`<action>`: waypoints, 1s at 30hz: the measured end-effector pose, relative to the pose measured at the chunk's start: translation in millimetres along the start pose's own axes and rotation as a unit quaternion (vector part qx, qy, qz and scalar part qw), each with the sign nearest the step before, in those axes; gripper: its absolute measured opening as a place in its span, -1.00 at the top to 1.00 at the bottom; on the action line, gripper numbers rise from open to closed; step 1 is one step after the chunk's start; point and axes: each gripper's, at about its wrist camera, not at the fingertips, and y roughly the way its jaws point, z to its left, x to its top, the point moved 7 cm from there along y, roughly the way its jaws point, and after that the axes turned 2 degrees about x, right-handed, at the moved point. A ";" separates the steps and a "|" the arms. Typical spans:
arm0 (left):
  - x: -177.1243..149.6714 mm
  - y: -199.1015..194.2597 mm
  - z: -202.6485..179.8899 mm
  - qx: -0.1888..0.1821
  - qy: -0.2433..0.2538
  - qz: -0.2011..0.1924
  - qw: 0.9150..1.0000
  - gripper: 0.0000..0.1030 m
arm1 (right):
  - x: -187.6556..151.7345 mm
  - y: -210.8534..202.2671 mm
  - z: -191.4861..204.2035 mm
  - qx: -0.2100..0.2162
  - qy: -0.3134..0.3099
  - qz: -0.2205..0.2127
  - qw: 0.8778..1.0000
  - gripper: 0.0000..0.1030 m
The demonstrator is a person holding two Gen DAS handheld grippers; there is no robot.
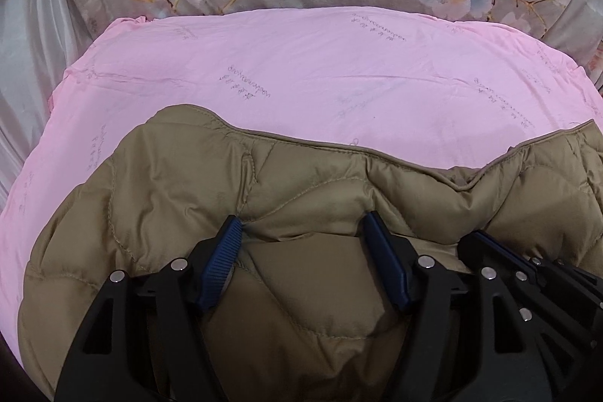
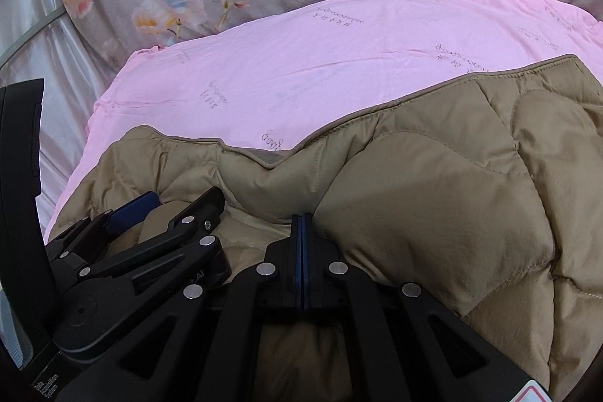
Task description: Fold large clothes
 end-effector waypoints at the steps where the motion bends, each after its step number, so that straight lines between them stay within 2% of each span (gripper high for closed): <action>1: 0.0 -0.1 -0.2 0.000 0.000 0.001 1.000 -0.27 | 0.1 -0.5 0.1 0.000 0.000 -0.001 1.000 1.00; 4: 1.1 -1.9 -1.1 -0.003 0.001 0.001 1.000 -0.28 | 2.7 -4.6 0.5 -0.003 -0.001 -0.003 1.000 1.00; 6: 0.2 -9.9 -0.1 -0.013 -0.001 0.004 1.000 -0.28 | 3.5 -20.0 1.9 -0.031 -0.010 -0.013 0.999 1.00; 11: -14.2 -55.6 12.9 -0.047 -0.017 -0.004 0.999 -0.28 | -4.1 -72.4 1.3 -0.069 -0.027 -0.043 0.996 1.00; 17: -52.7 -91.1 19.4 -0.041 0.001 -0.013 0.999 -0.28 | -38.2 -98.7 -6.8 -0.103 -0.057 -0.039 0.992 0.98; 21: -73.8 -92.9 20.2 -0.036 0.004 -0.014 0.999 -0.29 | -58.3 -100.3 -2.6 -0.124 -0.087 -0.039 0.988 0.98; 27: -84.4 -92.2 15.8 -0.007 0.014 -0.041 0.999 -0.30 | -69.9 -98.0 -0.4 -0.150 -0.115 -0.052 0.981 0.97; 30: -87.6 -91.4 13.7 0.003 0.015 -0.048 0.999 -0.30 | -70.3 -97.1 -3.6 -0.145 -0.112 -0.048 0.982 0.97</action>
